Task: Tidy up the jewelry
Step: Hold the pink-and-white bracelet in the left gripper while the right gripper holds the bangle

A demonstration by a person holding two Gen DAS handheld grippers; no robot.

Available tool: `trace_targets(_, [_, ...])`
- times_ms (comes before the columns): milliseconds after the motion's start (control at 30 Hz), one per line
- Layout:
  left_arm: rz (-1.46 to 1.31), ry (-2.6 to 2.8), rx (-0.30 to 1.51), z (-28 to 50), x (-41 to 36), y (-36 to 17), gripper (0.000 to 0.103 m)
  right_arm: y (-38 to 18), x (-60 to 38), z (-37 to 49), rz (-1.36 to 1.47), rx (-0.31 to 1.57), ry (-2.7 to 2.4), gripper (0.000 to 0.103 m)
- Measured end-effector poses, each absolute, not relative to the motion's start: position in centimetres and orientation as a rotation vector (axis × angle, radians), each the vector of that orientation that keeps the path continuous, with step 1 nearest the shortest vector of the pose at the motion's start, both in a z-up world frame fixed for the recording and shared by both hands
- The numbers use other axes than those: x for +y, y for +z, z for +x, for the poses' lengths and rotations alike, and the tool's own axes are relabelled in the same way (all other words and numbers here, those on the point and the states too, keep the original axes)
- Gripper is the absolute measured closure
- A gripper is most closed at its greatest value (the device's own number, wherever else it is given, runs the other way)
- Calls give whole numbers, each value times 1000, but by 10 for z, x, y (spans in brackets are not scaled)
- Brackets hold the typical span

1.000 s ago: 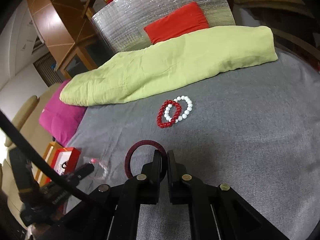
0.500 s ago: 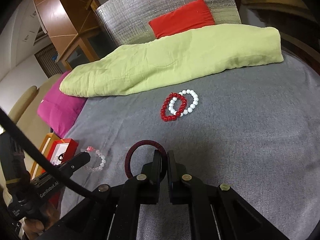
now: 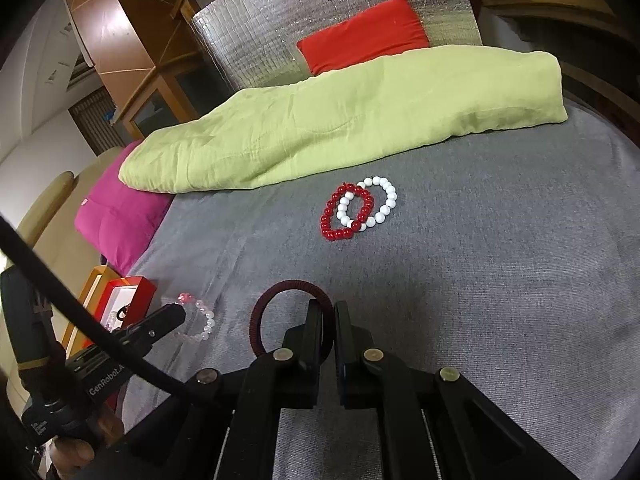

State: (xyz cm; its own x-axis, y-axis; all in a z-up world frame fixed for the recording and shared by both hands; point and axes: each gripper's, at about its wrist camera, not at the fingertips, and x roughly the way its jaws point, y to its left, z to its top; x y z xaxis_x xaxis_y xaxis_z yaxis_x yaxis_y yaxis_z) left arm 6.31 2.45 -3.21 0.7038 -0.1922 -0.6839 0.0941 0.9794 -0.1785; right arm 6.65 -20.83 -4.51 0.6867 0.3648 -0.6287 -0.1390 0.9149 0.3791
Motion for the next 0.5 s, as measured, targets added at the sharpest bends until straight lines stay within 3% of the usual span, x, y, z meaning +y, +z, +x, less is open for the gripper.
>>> trace_targets(500, [-120,-120,778,65,28,-33,96,-46,-205,67,287,768,285,96])
